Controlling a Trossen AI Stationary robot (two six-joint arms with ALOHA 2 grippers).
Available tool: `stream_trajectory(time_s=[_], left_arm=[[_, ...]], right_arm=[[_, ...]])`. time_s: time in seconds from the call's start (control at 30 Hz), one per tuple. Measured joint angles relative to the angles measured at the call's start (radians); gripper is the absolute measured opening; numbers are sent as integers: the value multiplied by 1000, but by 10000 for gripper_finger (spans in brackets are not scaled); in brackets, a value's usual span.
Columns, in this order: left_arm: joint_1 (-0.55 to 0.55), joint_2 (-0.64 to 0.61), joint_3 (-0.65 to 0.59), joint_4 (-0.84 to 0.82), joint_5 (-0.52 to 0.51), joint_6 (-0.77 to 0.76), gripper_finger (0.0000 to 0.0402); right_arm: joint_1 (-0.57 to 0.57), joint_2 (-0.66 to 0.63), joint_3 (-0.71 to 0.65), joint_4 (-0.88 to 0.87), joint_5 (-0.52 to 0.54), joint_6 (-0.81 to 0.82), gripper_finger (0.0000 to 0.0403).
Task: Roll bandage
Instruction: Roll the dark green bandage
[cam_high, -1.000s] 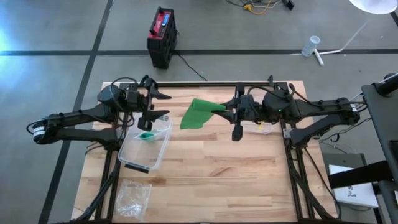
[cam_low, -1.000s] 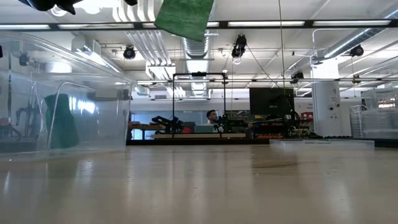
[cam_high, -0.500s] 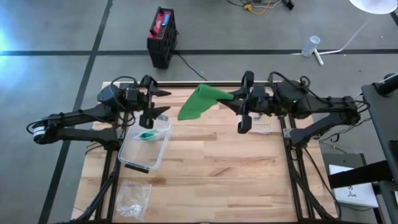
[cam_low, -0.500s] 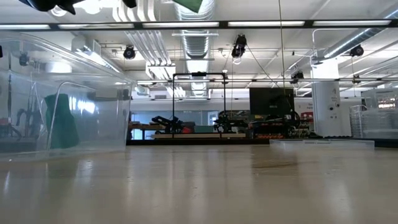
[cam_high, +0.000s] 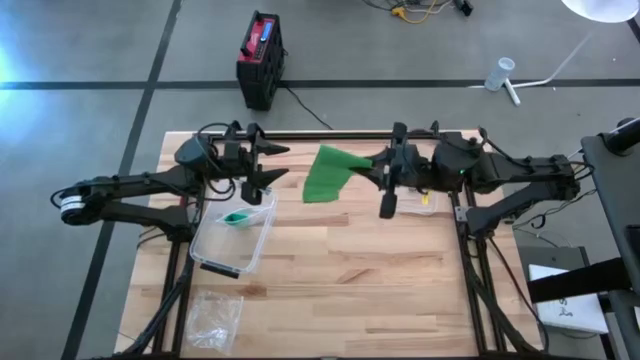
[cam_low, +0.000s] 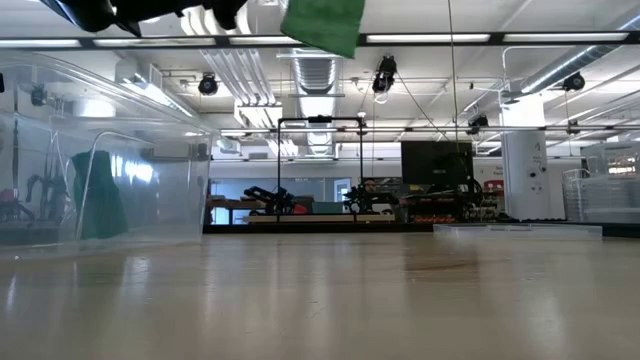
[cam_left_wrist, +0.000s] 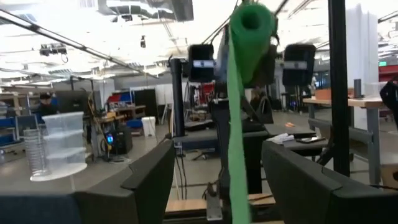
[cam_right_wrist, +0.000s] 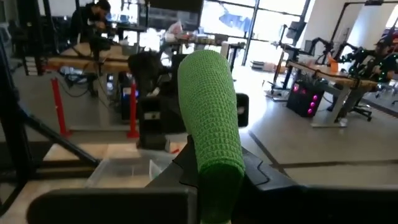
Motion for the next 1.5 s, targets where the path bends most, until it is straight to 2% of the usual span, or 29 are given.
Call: stream_trajectory(time_s=[0.3, 0.4, 0.63, 0.7, 0.77, 1.0, 1.1, 1.17, 1.33, 1.5], left_arm=[[-4, -34, 0, 7, 63, -5, 231], [-4, -41, 0, -14, 67, 47, 231], [-5, -44, 0, -46, 161, 141, 231], [-5, -44, 1, -75, 161, 182, 231], [-5, -43, 1, -99, 160, 215, 231], [-31, -15, 1, -117, 158, 236, 231], [-31, -42, 2, -168, 155, 236, 231], [-31, -79, 2, -225, 131, 236, 231], [-31, -169, 2, -396, 24, 234, 231], [-31, -249, 2, -536, -90, 226, 231]], right_arm=[[50, 16, -112, -9, 19, -9, 30], [58, 16, -150, -13, 10, -79, 30], [72, 31, -172, 15, 7, -303, 30], [72, 32, -172, 39, -32, -362, 30], [73, 31, -172, 51, -62, -399, 30], [68, 43, -170, 67, -57, -436, 30], [77, 62, -172, 63, -2, -472, 30], [85, 89, -169, 103, 74, -530, 30], [119, 161, -172, 156, 241, -739, 29], [133, 206, -172, 197, 328, -881, 29]])
